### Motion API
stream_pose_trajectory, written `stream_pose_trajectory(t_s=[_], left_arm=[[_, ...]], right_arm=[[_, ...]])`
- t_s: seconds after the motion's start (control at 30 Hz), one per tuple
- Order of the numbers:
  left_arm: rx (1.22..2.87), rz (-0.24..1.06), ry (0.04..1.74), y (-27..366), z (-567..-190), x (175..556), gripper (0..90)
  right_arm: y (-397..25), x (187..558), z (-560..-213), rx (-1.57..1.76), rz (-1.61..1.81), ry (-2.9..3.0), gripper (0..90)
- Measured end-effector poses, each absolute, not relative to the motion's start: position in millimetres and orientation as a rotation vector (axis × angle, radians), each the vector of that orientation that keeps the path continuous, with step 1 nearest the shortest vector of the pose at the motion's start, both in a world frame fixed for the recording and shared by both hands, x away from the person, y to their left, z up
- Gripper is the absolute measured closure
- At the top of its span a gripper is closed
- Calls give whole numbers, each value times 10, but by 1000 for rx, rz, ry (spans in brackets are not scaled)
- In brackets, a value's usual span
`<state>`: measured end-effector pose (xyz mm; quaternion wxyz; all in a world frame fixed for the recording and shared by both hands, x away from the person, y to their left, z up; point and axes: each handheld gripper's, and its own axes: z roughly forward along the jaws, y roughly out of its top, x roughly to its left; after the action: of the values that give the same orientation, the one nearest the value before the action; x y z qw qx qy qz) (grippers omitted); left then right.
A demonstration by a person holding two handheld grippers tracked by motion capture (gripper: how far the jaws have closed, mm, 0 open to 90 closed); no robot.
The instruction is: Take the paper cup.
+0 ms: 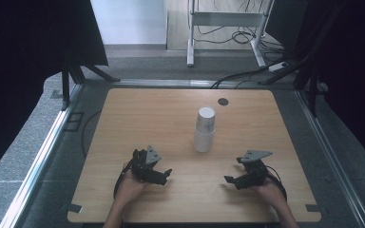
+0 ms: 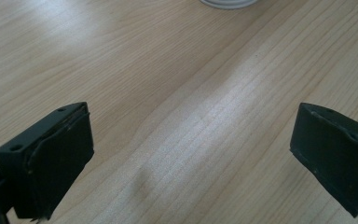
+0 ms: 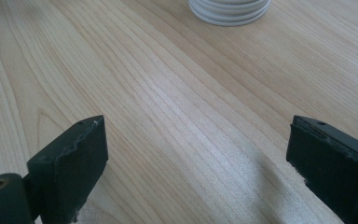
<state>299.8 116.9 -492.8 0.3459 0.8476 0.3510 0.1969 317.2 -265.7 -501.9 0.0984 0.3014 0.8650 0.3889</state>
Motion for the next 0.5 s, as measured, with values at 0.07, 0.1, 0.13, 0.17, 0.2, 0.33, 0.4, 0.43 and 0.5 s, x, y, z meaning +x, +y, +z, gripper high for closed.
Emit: stream_pose_trajectory(t_s=[0.07,0.1,0.13,0.17,0.2,0.33,0.4,0.43,0.5], left_arm=[[2208,515,908,1165,-4931,2991,0],[2212,515,903,1166,-4934,2990,0],[2209,519,907,1159,-4940,2988,0],[2206,520,907,1155,-4946,2986,0],[2222,521,900,1160,-4943,2987,0],[2211,521,898,1132,-4969,2982,0],[2232,525,883,1134,-4969,2984,0],[2220,520,887,1125,-4975,2981,0],[2206,512,890,1120,-4978,2979,0]], right_arm=[[-2659,3170,-5012,888,1156,2559,55],[-2660,3169,-5008,889,1155,2556,55],[-2663,3169,-5004,890,1156,2556,55],[-2666,3170,-5002,891,1158,2554,55],[-2670,3170,-4999,891,1157,2554,55],[-2677,3170,-4994,889,1159,2553,55],[-2679,3169,-4992,890,1159,2554,54],[-2683,3170,-4991,889,1158,2555,55],[-2688,3170,-4989,894,1159,2551,55]])
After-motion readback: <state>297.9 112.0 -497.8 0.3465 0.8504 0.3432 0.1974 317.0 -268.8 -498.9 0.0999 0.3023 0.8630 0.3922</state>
